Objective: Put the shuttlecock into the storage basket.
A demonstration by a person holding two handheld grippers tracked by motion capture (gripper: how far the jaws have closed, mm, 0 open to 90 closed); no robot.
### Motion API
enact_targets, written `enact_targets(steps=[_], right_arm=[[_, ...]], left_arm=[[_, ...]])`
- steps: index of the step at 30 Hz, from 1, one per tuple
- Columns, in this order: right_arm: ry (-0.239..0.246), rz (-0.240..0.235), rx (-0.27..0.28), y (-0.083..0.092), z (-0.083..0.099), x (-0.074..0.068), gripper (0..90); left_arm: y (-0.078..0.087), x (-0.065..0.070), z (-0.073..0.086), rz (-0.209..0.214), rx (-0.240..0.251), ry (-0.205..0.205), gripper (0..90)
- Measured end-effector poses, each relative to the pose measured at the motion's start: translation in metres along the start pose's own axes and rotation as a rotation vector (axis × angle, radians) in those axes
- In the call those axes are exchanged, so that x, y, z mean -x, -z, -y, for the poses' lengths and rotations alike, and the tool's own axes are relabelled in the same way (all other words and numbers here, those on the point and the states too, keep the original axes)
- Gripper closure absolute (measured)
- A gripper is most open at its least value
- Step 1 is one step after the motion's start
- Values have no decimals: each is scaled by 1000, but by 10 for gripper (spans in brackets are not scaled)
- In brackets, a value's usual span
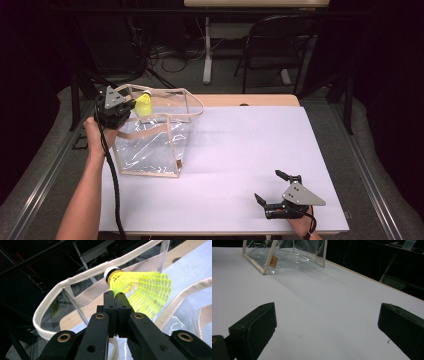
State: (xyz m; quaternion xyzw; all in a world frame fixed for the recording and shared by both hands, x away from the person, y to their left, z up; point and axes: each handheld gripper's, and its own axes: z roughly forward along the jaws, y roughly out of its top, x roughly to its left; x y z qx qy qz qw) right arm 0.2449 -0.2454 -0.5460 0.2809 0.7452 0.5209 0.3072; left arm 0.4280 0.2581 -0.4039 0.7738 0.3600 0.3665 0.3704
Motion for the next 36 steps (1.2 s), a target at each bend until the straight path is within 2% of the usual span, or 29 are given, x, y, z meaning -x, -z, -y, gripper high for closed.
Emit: enact_targets(steps=[9,15,23,36], right_arm=[[1,-1,0,0,0,0,15],[1,-2,-1,-1,0,0,15],[0,-2,-1,-1,0,0,15],[-3,-6,-6,-1,0,0,15]], left_arm=[[-3,1,0,-2,-29,-13,890],[-4,4,-3,-19,-51,-47,888],[-7,5,-3,-2,-74,-52,885],[-8,7,-5,4,-94,-67,876]])
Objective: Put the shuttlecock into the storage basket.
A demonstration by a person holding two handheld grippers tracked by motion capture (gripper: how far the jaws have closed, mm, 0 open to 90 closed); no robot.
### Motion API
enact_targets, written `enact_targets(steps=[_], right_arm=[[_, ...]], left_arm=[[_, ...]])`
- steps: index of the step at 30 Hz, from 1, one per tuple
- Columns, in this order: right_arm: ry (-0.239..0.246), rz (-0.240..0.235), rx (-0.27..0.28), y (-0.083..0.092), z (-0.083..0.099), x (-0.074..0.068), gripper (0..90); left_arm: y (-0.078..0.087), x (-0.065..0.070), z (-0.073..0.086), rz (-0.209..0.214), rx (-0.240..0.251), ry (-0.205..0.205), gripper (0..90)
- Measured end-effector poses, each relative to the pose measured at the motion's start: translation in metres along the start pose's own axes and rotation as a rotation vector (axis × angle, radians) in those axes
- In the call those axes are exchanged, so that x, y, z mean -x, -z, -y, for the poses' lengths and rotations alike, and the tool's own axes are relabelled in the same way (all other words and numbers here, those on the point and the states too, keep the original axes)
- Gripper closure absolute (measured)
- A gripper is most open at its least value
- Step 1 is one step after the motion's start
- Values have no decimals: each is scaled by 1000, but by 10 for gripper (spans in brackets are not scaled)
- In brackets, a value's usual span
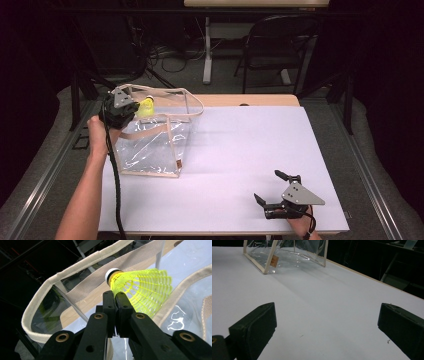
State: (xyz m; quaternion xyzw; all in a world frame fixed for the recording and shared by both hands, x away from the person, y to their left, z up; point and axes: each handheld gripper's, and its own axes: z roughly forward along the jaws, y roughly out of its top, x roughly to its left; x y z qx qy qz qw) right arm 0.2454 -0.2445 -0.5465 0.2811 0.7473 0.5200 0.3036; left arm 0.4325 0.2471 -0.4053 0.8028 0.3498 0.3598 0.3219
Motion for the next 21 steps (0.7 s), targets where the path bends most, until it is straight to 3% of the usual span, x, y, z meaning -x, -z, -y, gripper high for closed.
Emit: enact_targets(steps=[9,13,21], right_arm=[[0,-1,-2,0,0,0,15],[0,0,-3,0,0,0,15],[1,-1,-2,0,0,0,15]], left_arm=[[-1,2,-1,11,3,3,829],[3,2,-2,31,27,12,739],[9,9,-5,83,73,80,412]])
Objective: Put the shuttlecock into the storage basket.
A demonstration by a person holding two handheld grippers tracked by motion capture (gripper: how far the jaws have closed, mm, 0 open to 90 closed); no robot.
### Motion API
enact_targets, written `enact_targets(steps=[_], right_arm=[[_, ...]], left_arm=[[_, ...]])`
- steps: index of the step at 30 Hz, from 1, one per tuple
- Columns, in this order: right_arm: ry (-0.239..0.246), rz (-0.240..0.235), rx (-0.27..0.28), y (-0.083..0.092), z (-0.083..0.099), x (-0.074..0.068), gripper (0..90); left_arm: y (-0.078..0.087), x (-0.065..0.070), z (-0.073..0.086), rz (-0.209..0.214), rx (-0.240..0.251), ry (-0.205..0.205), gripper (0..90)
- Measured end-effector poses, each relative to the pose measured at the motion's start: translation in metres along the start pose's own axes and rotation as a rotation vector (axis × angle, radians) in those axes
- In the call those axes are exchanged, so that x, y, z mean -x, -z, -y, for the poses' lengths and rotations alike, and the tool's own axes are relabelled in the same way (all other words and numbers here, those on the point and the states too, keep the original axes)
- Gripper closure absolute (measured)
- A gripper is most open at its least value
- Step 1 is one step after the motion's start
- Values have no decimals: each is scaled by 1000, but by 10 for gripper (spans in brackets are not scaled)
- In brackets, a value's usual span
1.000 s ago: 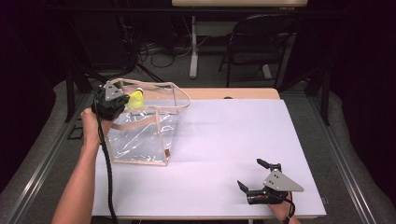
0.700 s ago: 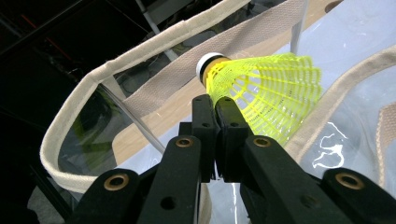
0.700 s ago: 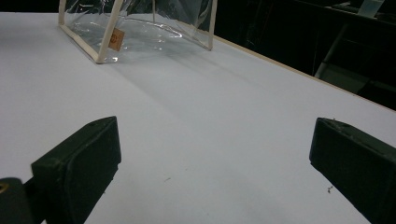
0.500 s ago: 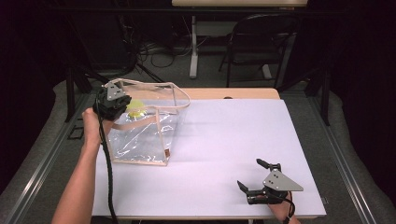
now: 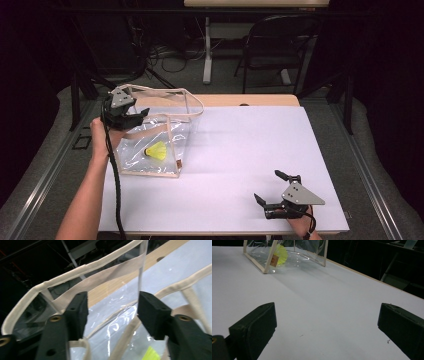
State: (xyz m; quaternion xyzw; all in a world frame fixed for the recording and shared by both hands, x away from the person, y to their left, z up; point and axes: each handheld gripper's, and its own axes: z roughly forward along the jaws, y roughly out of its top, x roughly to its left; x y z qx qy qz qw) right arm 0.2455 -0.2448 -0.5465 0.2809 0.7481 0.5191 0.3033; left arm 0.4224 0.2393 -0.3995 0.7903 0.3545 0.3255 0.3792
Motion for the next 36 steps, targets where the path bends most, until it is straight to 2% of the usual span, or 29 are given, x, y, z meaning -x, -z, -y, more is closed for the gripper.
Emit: enact_targets(steps=[2,7,10,16,26,36], right_arm=[[0,1,1,0,0,0,16],[2,2,-1,1,0,1,15],[-1,2,0,1,1,1,15],[-4,3,2,1,1,2,15],[-6,1,6,1,1,3,16],[2,-5,4,0,0,1,16]], left_arm=[[2,4,-1,19,19,13,361],[6,14,-5,45,52,13,217],[7,19,-6,55,67,11,178],[5,31,-1,70,72,6,140],[4,44,14,82,81,18,4],[13,58,29,86,117,13,0]])
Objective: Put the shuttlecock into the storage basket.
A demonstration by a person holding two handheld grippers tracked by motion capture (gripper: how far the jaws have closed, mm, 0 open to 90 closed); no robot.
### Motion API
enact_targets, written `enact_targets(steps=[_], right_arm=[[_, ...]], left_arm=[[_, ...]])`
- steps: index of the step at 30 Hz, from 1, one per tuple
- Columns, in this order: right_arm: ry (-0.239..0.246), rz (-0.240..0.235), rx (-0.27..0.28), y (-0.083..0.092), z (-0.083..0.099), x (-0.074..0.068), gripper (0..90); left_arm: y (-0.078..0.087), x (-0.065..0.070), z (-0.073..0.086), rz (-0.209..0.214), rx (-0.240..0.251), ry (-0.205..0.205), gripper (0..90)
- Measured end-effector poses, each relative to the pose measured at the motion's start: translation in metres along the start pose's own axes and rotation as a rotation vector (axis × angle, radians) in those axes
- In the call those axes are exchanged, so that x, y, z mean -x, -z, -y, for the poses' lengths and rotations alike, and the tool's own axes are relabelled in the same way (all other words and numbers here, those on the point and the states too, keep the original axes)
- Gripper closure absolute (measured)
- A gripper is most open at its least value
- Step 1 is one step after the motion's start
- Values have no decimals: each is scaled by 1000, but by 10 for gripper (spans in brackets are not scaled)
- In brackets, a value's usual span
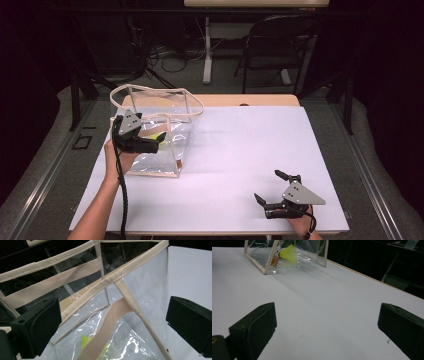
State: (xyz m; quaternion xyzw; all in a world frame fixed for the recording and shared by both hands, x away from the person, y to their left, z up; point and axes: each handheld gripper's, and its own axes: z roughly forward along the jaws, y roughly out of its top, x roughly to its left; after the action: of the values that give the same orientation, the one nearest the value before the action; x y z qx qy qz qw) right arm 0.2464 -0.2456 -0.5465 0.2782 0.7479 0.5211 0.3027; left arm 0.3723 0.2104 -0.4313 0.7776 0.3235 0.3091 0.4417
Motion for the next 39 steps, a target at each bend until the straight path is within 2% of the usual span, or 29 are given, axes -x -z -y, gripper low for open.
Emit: enact_targets(steps=[23,39], right_arm=[[3,-1,0,-1,-1,-2,17],[6,-4,-4,-1,-1,-3,17]], left_arm=[[25,25,33,-8,52,-7,0],[38,34,67,16,43,12,0]])
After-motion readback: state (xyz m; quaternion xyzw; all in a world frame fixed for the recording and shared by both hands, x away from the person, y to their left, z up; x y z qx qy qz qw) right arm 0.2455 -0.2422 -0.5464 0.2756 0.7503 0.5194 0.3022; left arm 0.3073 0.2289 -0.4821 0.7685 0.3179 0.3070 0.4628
